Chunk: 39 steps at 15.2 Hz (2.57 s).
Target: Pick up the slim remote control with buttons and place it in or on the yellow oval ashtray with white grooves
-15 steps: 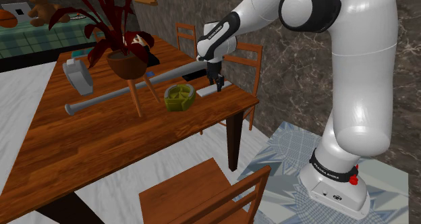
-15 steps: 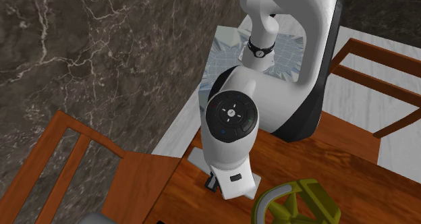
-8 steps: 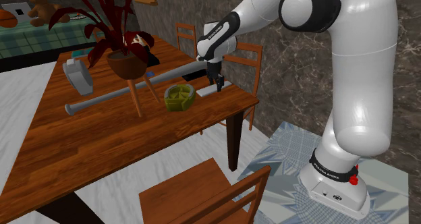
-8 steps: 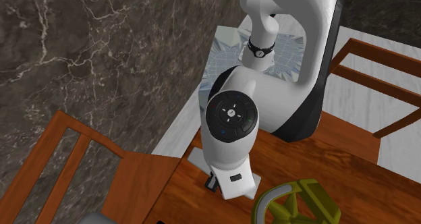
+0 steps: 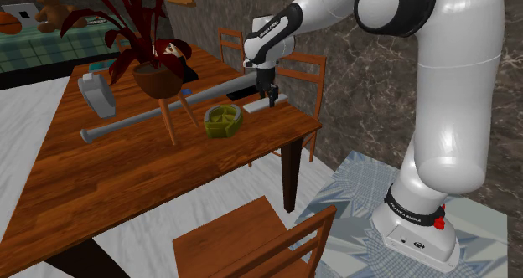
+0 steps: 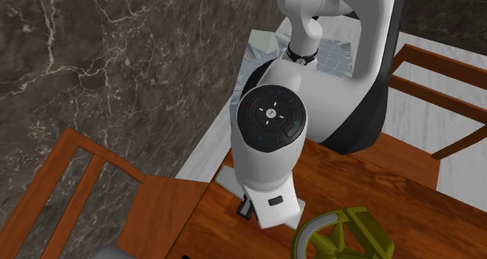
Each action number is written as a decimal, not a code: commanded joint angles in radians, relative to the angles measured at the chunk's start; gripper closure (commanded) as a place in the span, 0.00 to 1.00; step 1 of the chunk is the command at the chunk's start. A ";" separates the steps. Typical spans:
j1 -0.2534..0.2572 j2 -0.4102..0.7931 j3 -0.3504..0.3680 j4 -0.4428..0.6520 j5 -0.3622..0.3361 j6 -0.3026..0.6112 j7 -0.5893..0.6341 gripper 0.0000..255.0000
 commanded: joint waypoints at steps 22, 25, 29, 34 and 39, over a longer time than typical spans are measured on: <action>0.080 0.019 0.044 0.259 -0.020 -0.234 0.157 1.00; 0.107 0.074 0.065 0.341 -0.011 -0.260 0.210 1.00; 0.140 0.163 0.090 0.477 0.000 -0.306 0.277 1.00; 0.155 0.212 0.102 0.513 0.006 -0.294 0.304 1.00; 0.157 0.224 0.104 0.464 0.011 -0.233 0.300 1.00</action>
